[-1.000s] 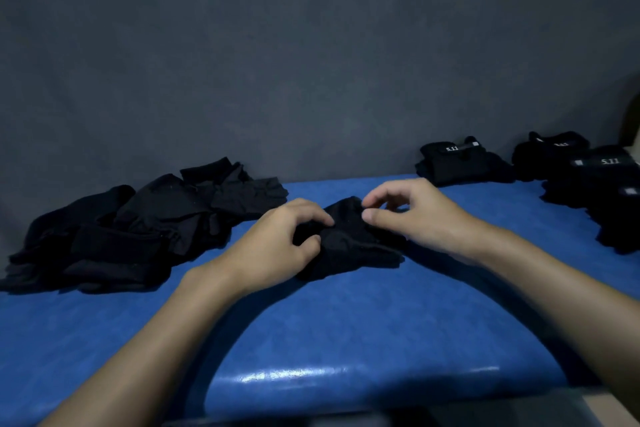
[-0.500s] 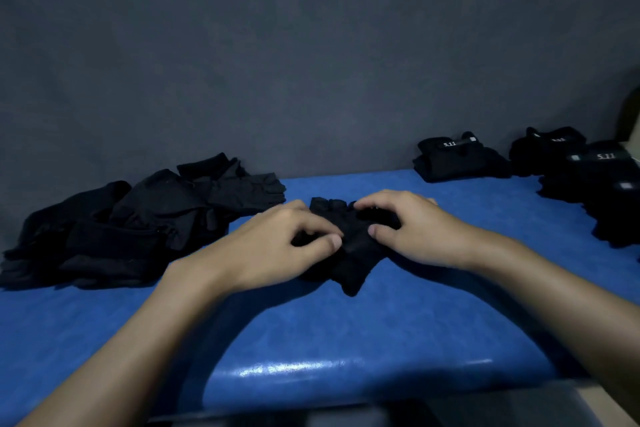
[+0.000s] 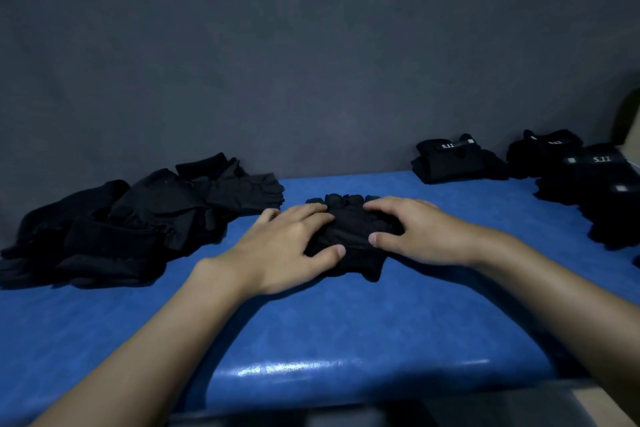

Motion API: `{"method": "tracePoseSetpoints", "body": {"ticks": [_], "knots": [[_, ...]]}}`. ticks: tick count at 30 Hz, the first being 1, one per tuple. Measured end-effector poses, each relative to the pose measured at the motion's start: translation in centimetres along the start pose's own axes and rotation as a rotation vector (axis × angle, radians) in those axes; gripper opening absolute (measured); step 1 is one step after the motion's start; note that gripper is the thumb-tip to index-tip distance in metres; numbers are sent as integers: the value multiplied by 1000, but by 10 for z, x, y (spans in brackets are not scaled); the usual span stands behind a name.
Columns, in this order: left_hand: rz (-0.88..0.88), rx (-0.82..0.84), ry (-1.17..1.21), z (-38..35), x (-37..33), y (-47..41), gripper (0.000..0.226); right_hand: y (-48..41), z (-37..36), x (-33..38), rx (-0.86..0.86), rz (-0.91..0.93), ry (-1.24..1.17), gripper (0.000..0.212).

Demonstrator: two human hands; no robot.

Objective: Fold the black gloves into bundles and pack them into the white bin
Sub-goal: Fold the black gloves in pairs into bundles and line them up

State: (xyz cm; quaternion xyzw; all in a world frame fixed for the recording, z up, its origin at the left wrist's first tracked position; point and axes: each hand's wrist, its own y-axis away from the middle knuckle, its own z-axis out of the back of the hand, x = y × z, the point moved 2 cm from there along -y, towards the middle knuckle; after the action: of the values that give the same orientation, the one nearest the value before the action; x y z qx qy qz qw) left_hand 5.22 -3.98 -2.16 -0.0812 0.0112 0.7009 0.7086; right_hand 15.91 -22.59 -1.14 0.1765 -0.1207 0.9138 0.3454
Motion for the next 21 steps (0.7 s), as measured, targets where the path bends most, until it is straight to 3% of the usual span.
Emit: {"method": "tracePoseSetpoints", "body": {"ticks": [6,12,21], "knots": [[42,-17,-10,-1,-6,2,84,2,-4,2,-234,73,15,40],[66,-20,-38,-1,-8,3,70,4,-11,-3,-70,75,68,56],[73,-58,32,2,-5,7,70,-5,-8,-11,-43,81,27,55]]}}
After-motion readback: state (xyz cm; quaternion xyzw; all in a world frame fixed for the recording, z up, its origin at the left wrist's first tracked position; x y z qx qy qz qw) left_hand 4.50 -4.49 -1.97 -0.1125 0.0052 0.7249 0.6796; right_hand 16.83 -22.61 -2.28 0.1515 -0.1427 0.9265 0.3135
